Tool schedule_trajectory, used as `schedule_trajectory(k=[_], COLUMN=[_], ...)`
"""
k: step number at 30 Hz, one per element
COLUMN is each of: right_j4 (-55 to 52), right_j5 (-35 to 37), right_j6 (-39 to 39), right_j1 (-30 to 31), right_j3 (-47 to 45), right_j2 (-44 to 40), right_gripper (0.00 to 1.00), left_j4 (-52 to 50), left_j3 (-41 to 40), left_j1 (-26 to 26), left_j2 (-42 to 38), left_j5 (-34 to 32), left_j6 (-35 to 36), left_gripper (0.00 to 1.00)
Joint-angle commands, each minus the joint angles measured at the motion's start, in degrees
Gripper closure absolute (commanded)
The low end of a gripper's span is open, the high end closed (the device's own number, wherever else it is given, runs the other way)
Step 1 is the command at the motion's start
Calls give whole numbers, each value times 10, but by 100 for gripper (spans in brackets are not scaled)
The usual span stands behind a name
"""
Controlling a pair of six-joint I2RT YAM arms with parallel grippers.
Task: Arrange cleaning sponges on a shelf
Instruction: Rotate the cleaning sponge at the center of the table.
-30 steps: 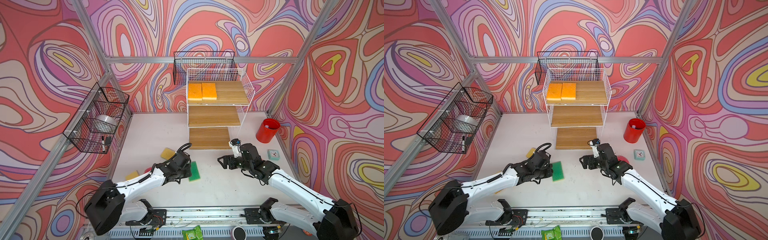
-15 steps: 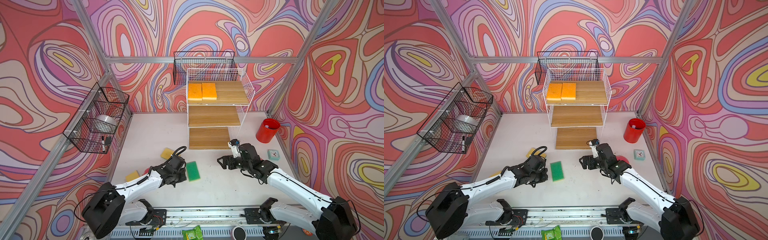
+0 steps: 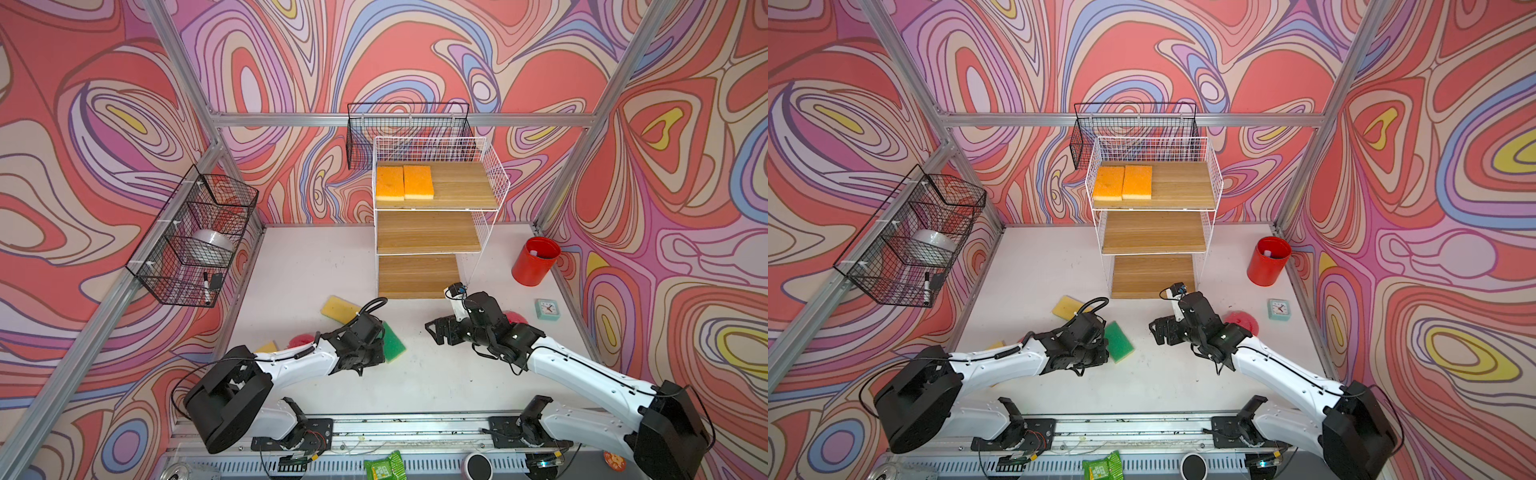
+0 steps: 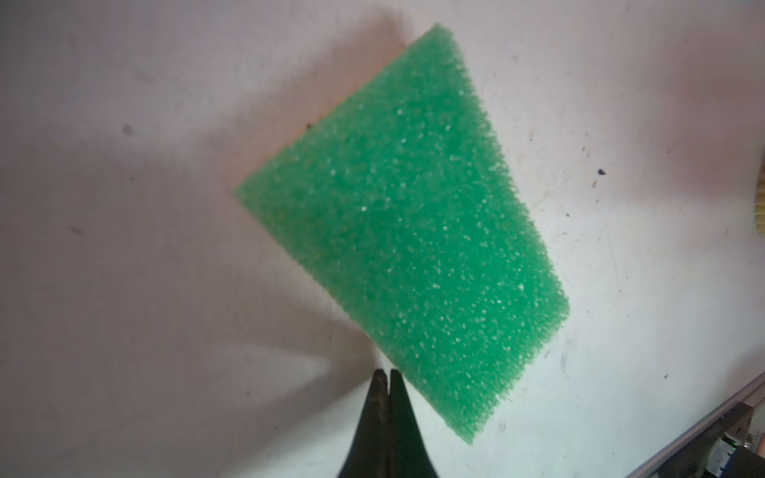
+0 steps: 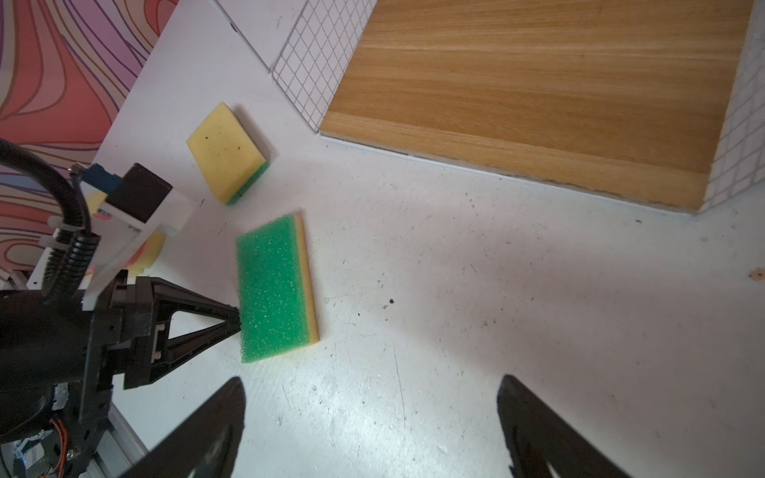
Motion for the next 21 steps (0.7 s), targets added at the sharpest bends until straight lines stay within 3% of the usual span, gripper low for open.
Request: schedule_trajectory(k=[1,8,15,17,21], right_j4=[12,-7,-9,-15,-1], right_j5=[8,6,-53,-64,-98], right_j6=[-17,-89,-174,-205,-247], right_j1=[9,61,64,65,65], right_j3=[10,33,73,94,119], right_j2=[6,57,135,164,218], right_gripper=[2,2,2,2,2], left_j4=[21,-48,-164,-193,-225], left_j3=[23,19,21,21,10], left_j1=[-5,-5,-2,6,32], left_j2=[7,-72,-208,-242,-288], left_j5=[-3,-37,-92,-100,-94], left_j6=[-13,5,24,31,40], left_gripper=[100,100,55,47,42])
